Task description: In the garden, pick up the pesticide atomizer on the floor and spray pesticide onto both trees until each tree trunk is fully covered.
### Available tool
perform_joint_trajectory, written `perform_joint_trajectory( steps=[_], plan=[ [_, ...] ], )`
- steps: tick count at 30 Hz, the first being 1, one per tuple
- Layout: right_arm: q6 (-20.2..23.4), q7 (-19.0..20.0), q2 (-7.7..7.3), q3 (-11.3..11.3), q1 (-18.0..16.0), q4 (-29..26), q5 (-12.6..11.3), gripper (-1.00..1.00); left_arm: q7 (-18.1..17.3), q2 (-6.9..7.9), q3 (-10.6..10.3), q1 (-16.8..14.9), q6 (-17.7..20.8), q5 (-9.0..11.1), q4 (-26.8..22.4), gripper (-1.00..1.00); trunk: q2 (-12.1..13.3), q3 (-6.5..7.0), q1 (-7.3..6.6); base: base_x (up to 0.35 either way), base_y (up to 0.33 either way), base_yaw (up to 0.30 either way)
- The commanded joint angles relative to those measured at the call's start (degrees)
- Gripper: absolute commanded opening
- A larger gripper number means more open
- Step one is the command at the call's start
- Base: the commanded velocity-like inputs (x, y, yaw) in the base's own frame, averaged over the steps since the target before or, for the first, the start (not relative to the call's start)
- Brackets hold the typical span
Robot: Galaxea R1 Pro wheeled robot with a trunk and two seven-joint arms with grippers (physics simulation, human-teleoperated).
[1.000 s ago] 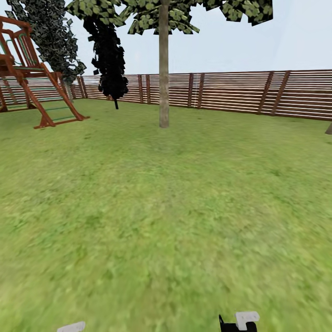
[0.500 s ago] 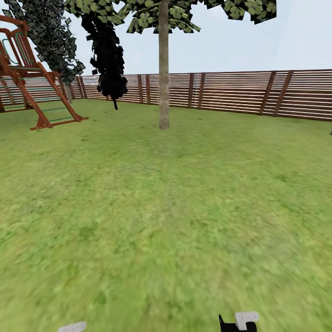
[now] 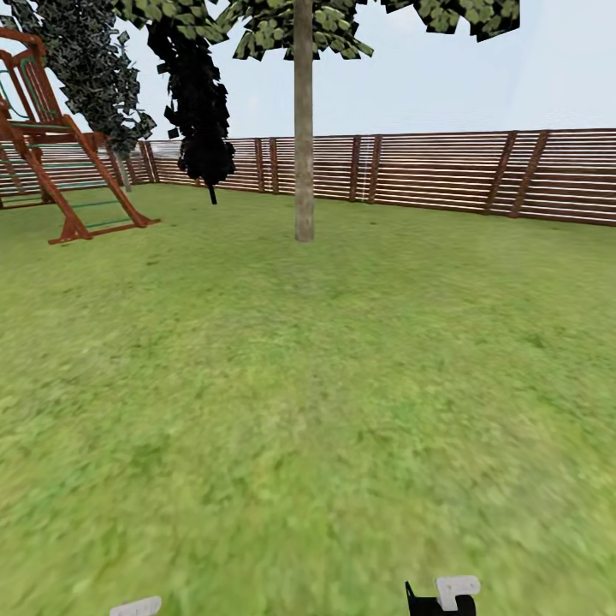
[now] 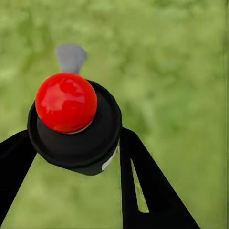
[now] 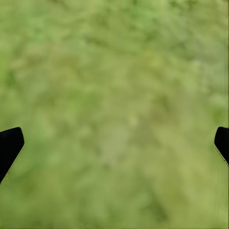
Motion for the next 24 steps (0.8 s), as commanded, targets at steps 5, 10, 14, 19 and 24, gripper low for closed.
perform_joint_trajectory(
  steps=[5, 10, 14, 19, 24],
  plan=[
    [0.0, 0.0, 0.00, 0.0, 0.0, 0.0, 0.1, 1.00, 0.0, -0.05, 0.0, 0.0, 0.0, -0.1, 0.0, -1.00, 0.0, 0.00, 0.00, 0.339, 0.000, 0.000],
    [0.0, -0.1, 0.00, 0.0, 0.0, 0.0, 0.1, 1.00, 0.0, 0.01, 0.0, 0.0, 0.0, -0.1, 0.0, -1.00, 0.0, 0.00, 0.00, 0.339, 0.000, 0.000],
    [0.0, -0.1, 0.00, 0.0, 0.0, 0.0, 0.1, 1.00, 0.0, 0.05, 0.0, 0.0, 0.0, 0.0, 0.0, -1.00, 0.0, 0.00, 0.00, 0.339, 0.000, 0.000],
    [0.0, 0.0, -0.06, 0.0, 0.0, 0.0, 0.1, 1.00, 0.0, 0.12, 0.0, 0.0, 0.0, 0.0, 0.0, -1.00, 0.0, 0.00, 0.00, 0.339, 0.000, 0.000],
    [0.0, 0.1, -0.09, 0.0, 0.0, 0.0, 0.1, 1.00, 0.0, 0.04, 0.0, 0.0, 0.0, 0.0, 0.0, -1.00, 0.0, 0.00, 0.00, 0.339, 0.000, 0.000]
  ],
)
